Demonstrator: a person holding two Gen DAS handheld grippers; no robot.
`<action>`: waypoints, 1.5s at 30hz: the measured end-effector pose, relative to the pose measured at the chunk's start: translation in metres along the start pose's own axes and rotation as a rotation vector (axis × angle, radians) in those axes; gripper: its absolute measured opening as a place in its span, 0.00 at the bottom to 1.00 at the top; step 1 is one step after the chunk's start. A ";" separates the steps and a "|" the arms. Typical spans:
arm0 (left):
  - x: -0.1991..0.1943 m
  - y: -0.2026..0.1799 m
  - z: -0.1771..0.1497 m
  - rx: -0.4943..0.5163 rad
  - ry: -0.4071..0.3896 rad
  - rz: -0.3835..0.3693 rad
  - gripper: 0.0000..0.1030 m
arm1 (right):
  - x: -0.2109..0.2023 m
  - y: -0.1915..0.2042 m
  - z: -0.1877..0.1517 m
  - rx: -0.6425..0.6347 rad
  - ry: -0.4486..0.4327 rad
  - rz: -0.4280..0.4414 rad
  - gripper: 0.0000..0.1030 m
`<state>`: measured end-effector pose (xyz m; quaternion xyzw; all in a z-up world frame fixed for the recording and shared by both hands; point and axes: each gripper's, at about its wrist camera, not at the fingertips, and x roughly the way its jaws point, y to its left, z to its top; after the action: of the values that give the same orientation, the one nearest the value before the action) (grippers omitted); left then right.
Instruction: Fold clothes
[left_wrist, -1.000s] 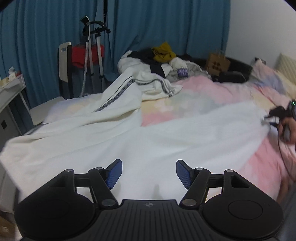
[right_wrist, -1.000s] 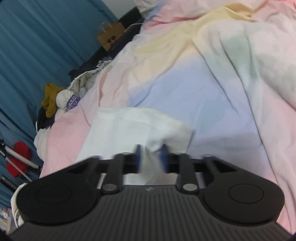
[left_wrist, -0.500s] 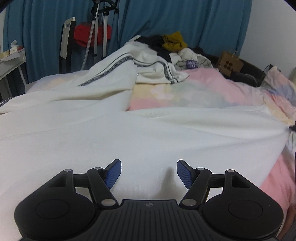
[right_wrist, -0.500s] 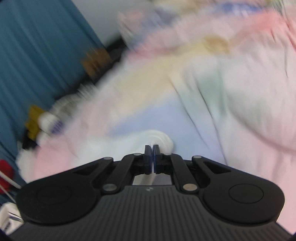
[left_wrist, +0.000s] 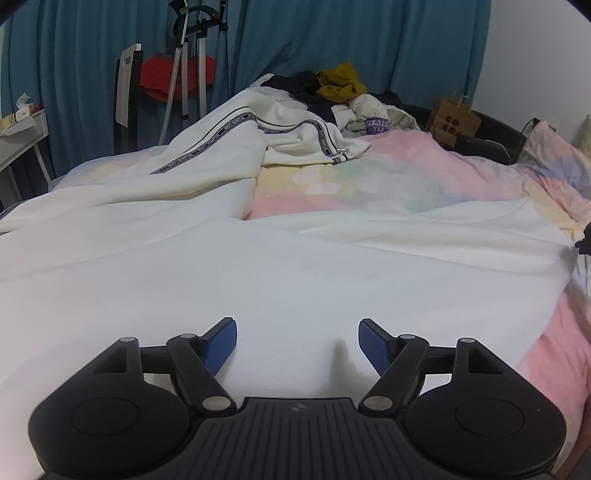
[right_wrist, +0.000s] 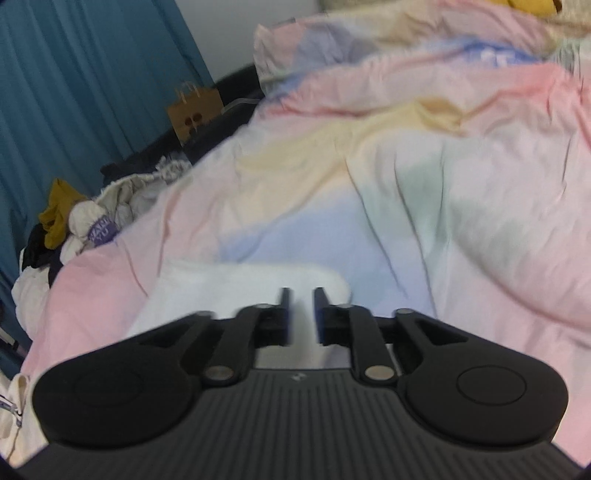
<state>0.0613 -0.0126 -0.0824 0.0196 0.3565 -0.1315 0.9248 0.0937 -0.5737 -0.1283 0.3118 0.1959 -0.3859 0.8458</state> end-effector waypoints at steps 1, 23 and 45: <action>-0.001 0.000 0.000 0.000 -0.001 -0.002 0.74 | -0.008 0.002 0.001 -0.009 -0.023 -0.001 0.57; -0.001 -0.003 -0.004 0.001 0.006 0.004 0.82 | -0.137 0.128 -0.095 -0.476 0.034 0.521 0.82; 0.142 -0.053 0.140 0.044 -0.103 0.059 1.00 | -0.120 0.129 -0.103 -0.356 0.145 0.566 0.82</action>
<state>0.2399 -0.1142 -0.0696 0.0436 0.3046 -0.1129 0.9448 0.1087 -0.3743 -0.0864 0.2278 0.2255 -0.0727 0.9444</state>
